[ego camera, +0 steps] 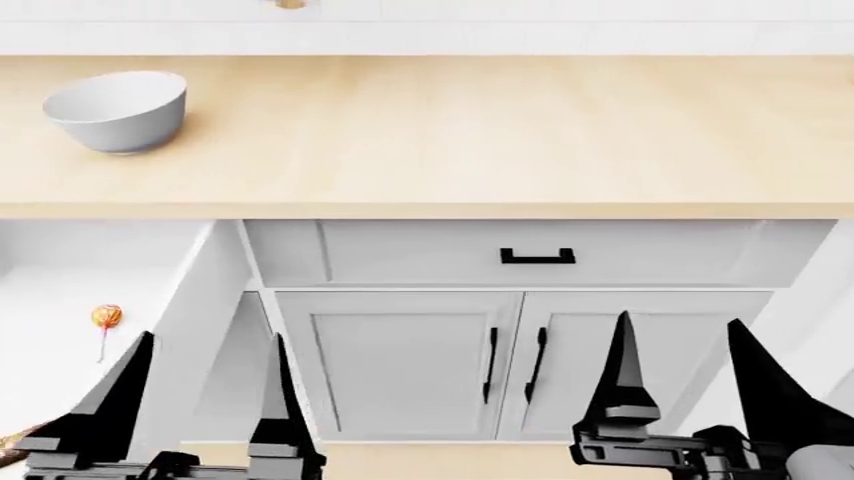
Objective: Place the bar in the bowl and close the drawer.
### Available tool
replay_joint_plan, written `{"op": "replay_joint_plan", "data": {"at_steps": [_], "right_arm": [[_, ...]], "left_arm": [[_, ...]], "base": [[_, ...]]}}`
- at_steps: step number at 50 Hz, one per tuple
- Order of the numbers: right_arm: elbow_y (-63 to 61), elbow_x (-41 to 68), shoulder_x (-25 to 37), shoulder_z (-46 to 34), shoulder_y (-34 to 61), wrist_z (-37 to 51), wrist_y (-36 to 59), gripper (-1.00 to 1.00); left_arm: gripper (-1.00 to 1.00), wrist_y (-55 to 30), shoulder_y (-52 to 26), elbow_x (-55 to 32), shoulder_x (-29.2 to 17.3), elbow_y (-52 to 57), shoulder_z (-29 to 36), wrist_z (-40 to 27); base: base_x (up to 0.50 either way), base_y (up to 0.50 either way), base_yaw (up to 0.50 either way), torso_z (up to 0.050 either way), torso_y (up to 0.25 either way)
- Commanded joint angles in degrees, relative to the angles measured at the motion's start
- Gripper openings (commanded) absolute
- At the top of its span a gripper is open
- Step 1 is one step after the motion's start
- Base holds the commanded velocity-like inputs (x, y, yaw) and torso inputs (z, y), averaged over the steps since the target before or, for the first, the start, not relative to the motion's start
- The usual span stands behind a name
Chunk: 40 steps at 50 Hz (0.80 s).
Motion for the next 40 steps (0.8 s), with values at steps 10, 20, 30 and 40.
{"op": "replay_joint_plan", "data": {"at_steps": [10,20,30,40], "right_arm": [[-0.4,1.0,0.7,0.3,-2.2,0.7,-3.9,1.0],[-0.3,0.6,1.0,-0.2,-2.8,1.4,-5.3,1.0],[-0.3,0.9,1.5,-0.4,-3.0,2.0,-6.0,1.0],[-0.1,1.0,2.2,-0.7,-3.1,2.5,-6.4,1.0]], "left_arm": [[1.0,5.0,2.1,-0.9,-0.9,0.2,0.3,-1.0],[1.0,5.6,2.4,-1.3,-1.6,-0.3,0.7,-1.2],[1.0,5.4,2.2,-1.4,-1.9,-0.2,0.8,-2.0],[1.0,5.0,1.6,-1.7,-2.2,-0.2,1.0,-2.7]], "base": [[0.0,0.5,0.0,0.037,0.0],[0.0,0.5,0.0,0.05,0.0],[0.0,0.5,0.0,0.05,0.0],[0.0,0.5,0.0,0.05,0.0]]}}
